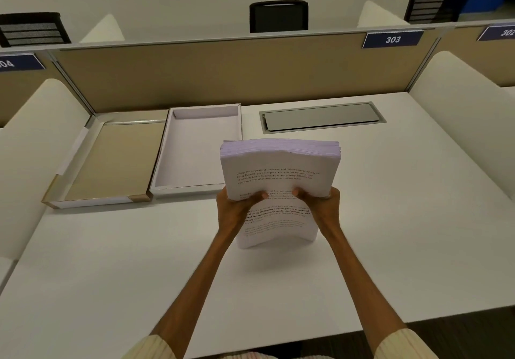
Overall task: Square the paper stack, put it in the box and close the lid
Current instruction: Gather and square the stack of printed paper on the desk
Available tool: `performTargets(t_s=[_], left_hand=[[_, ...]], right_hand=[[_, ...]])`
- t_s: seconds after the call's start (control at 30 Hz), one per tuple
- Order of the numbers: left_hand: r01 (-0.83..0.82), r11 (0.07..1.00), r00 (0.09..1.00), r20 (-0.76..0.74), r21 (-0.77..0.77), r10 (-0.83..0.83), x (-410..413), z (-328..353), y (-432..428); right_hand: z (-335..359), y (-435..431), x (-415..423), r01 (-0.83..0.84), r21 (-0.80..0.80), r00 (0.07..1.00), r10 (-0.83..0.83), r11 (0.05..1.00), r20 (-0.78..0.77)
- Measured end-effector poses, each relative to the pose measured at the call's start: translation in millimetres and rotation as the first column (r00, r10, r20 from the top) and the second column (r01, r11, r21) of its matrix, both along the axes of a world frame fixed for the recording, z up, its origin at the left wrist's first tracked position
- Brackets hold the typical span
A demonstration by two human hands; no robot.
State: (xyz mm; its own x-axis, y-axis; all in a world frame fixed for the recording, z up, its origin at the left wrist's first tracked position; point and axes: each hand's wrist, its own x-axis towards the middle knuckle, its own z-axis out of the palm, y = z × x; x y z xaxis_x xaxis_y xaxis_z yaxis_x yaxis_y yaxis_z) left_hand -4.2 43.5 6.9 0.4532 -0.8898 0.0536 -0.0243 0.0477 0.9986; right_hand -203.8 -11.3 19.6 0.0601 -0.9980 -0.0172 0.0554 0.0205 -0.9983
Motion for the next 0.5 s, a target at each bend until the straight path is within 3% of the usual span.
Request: performTargets(t_s=[0.2,0.33,0.5], left_hand=[[-0.1,0.981,0.995,-0.011,0.168,0.103,-6,3,-4],[-0.118,0.922,0.991,-0.02,0.369,0.135,-6,-4,-1],[-0.152,0.91,0.986,0.001,0.387,0.165,-8,-6,5]], right_hand=[[1,-2,1,0.044,0.135,0.999,-0.041,0.99,-0.029],[-8,-1,5,0.118,0.26,0.976,-0.064,0.958,-0.207],[-13,6,6,0.149,0.279,0.966,-0.078,0.949,-0.248]])
